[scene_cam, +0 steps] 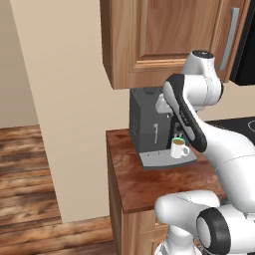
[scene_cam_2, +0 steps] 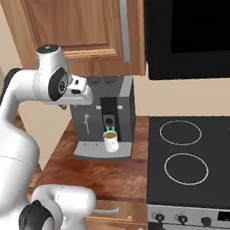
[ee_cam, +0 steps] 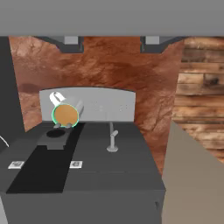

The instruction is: Pick up the brewed coffee from the coffee machine and place it next to the breakfast plate on the dining counter.

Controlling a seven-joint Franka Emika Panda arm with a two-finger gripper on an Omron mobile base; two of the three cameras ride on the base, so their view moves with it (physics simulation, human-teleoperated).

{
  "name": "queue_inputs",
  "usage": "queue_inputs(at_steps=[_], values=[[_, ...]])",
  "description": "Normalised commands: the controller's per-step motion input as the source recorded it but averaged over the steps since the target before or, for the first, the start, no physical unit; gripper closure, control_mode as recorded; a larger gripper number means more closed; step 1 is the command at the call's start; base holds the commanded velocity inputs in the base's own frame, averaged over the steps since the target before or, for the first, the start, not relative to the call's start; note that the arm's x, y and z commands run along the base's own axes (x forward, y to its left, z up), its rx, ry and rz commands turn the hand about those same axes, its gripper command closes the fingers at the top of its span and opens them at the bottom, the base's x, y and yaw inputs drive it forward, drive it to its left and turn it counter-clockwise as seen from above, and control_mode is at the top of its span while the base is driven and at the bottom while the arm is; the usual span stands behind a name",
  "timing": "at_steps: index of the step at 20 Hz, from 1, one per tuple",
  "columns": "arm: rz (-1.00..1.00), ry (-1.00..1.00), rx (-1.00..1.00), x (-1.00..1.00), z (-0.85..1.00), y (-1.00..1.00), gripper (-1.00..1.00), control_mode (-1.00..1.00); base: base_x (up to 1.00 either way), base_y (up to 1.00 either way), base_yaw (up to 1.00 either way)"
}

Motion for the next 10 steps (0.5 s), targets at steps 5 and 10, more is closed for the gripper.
queue_inputs(at_steps=[5,10], values=[[0.02,-0.11,0.00,-0.20,-0.18,0.00,-1.00,-1.00,0.00,0.00,0.00],[0.10,-0.18,0.01,-0.30,-0.43,-0.28,-1.00,-1.00,0.00,0.00,0.00]])
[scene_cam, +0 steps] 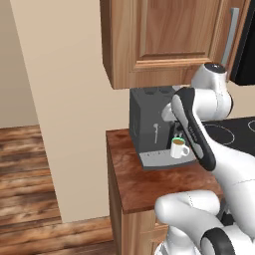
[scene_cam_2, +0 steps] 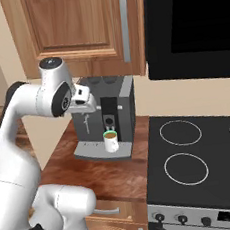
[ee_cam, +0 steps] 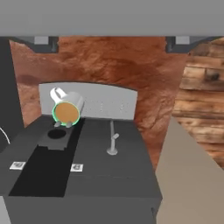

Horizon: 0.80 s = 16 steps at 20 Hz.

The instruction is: Pick up the brewed coffee from the coffee machine and place it next to the breakfast plate on the dining counter.

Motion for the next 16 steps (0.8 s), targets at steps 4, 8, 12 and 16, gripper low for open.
queue_inputs(at_steps=[4,8,12,16], values=[[0.23,-0.21,0.00,-0.13,-0.40,-0.43,-1.00,-1.00,0.00,0.00,0.00],[0.26,-0.13,0.00,-0.03,-0.24,-0.50,-1.00,-1.00,0.00,0.00,0.00],[0.28,-0.09,0.00,0.00,-0.21,-0.51,-1.00,-1.00,0.00,0.00,0.00],[0.29,-0.04,0.02,0.00,-0.28,-0.49,-1.00,-1.00,0.00,0.00,0.00]])
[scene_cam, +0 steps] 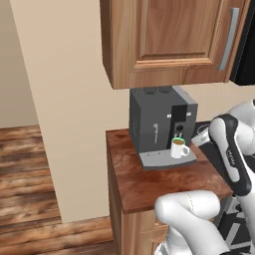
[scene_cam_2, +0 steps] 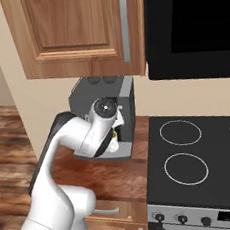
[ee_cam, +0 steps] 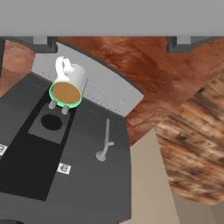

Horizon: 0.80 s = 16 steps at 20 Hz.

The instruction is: Pick up the brewed coffee from the coffee machine and place it next to the breakfast plate on the dining counter.

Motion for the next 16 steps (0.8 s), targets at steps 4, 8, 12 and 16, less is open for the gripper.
queue_inputs(at_steps=[4,8,12,16], values=[[0.28,-0.03,0.01,0.00,-0.41,-0.28,-1.00,-1.00,0.00,0.00,0.00],[0.22,-0.11,0.01,0.06,-0.61,-0.05,-1.00,-1.00,0.00,0.00,0.00],[0.16,-0.15,0.04,0.12,-0.57,0.00,-1.00,-1.00,0.00,0.00,0.00],[0.09,-0.16,0.08,0.19,-0.41,-0.02,-1.00,-1.00,0.00,0.00,0.00]])
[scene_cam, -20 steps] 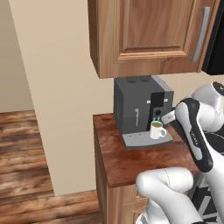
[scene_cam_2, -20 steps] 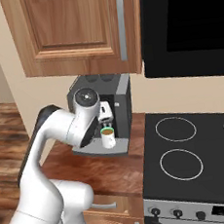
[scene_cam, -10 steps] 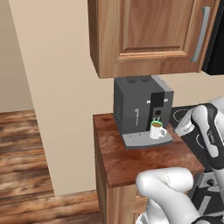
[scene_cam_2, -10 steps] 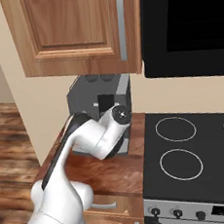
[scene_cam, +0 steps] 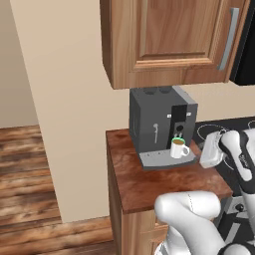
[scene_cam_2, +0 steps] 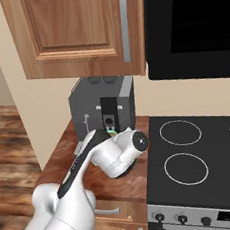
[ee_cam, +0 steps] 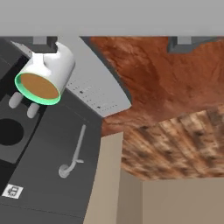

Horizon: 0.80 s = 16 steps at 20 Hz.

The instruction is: Pick up the brewed coffee from the coffee machine and place it next to the breakfast plate on the dining counter.

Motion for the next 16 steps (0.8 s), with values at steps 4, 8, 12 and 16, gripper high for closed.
queue_inputs(at_steps=[4,8,12,16], values=[[0.03,-0.14,0.13,0.29,-0.27,-0.08,-1.00,-1.00,0.00,0.00,0.00],[0.00,-0.09,0.16,0.31,-0.12,-0.11,-1.00,-1.00,0.00,0.00,0.00],[0.00,-0.02,0.19,0.32,0.00,-0.17,-1.00,-1.00,0.00,0.00,0.00],[0.00,0.00,0.20,0.35,0.00,-0.20,-1.00,-1.00,0.00,0.00,0.00]])
